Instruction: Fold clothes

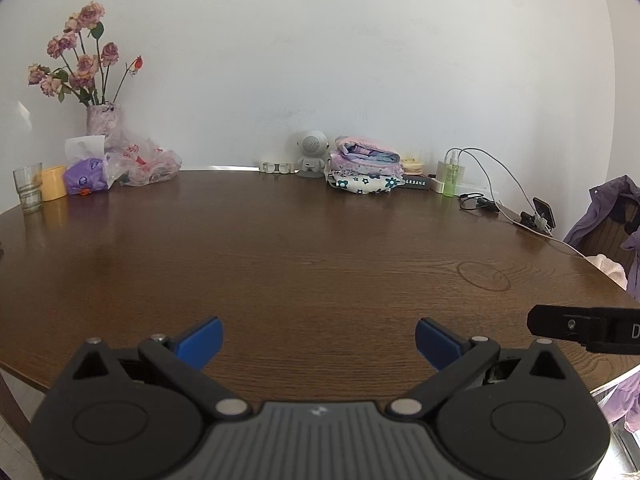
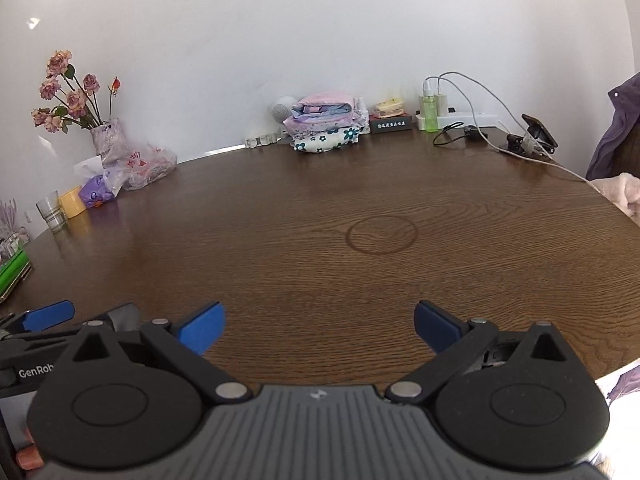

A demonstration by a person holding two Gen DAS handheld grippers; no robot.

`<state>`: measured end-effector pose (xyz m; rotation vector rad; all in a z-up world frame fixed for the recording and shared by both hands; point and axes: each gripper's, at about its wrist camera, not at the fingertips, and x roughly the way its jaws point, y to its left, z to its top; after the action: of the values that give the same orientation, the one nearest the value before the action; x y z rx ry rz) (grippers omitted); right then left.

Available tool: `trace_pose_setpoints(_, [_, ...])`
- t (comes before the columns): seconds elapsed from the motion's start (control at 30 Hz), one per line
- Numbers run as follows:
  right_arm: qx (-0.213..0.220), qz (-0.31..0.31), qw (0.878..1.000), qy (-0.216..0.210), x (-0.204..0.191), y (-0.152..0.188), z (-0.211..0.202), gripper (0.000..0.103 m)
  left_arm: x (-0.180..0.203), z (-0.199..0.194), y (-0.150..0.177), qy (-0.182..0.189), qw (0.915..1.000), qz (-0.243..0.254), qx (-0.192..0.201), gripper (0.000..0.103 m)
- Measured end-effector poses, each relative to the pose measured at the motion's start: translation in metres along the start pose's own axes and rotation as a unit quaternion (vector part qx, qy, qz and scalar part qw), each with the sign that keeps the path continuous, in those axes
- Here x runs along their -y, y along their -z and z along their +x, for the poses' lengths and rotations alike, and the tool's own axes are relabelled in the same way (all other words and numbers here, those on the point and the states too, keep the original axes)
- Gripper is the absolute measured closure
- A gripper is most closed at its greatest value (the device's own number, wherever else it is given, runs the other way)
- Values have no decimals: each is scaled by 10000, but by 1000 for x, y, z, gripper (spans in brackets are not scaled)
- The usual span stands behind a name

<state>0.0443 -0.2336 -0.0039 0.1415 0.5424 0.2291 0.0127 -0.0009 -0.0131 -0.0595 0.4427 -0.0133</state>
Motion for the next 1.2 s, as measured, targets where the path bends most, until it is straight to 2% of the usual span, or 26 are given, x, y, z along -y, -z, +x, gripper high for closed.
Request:
trace_pose_setpoints(0.3, [-13, -39, 9999, 121, -4, 0, 1, 0, -2, 0, 0, 54, 9999, -59, 66, 0])
trace_pose_setpoints(0.43, [-24, -83, 9999, 51, -6, 1, 2, 0, -2, -1, 0, 53, 9999, -55, 104, 0])
trace_pose_setpoints(1.2, [-135, -162, 9998, -18, -8, 5, 11, 0, -2, 5, 4, 120, 9999, -50, -44, 0])
